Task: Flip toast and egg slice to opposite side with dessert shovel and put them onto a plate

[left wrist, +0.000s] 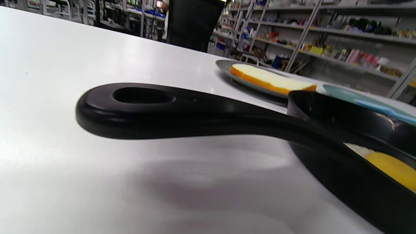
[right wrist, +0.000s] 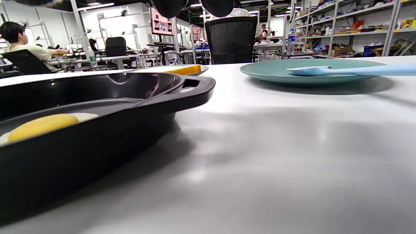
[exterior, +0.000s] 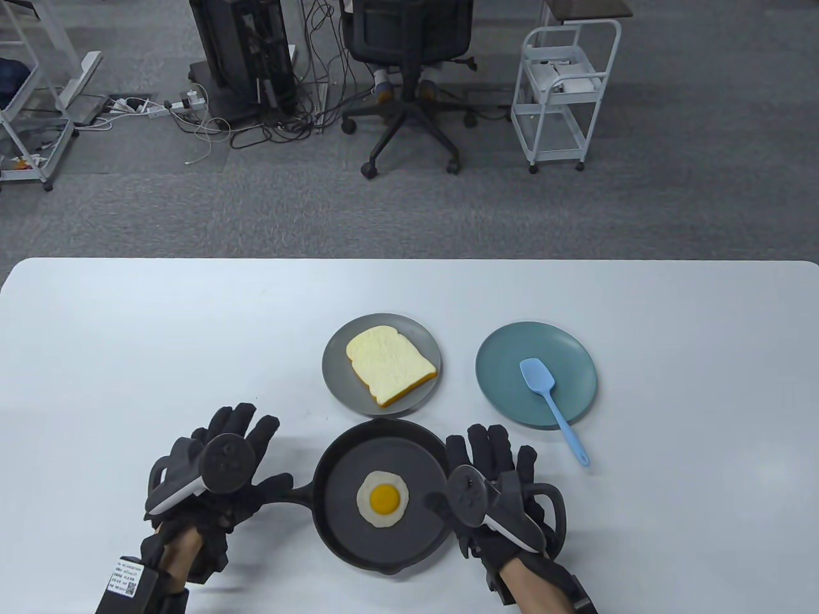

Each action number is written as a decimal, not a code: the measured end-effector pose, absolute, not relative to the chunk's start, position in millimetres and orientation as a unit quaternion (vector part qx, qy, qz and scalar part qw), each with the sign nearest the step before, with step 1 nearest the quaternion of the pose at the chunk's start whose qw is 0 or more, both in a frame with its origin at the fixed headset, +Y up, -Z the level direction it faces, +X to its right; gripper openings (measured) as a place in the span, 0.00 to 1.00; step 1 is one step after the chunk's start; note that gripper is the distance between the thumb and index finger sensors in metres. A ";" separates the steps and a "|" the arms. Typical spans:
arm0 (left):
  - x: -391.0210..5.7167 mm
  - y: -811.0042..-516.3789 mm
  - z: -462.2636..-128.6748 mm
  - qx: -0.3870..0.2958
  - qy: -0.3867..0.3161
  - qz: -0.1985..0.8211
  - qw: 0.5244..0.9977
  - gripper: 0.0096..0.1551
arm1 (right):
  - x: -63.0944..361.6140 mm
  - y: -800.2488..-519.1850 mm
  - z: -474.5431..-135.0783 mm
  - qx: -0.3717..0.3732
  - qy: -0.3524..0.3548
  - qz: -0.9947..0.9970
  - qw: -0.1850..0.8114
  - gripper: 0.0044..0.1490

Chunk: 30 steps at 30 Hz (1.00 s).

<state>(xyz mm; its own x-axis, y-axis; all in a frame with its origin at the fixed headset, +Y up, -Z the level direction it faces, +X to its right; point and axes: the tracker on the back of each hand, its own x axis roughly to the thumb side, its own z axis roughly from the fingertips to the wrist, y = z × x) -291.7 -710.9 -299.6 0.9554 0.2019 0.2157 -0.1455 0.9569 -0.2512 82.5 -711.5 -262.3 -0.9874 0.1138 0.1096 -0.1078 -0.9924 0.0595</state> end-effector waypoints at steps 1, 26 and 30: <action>-293.8 -711.3 -299.6 -0.116 -0.116 0.090 0.982 0.60 | 86.8 -709.8 -263.1 0.046 0.022 0.997 0.060 0.60; -285.1 -726.8 -304.1 -0.142 -0.104 0.030 0.984 0.60 | 211.4 -747.6 -358.6 -0.288 0.122 0.950 -0.024 0.57; -284.8 -727.5 -304.1 -0.143 -0.101 0.022 0.984 0.60 | 200.7 -749.3 -363.1 -0.275 0.071 0.955 -0.089 0.50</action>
<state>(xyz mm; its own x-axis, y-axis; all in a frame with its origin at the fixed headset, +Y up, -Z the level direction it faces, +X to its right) -284.8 -727.5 -304.1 0.9786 0.0724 0.1927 -0.0145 0.9580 -0.2864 200.7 -749.3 -363.1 -0.8335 -0.2085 -0.5117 0.1300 -0.9741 0.1851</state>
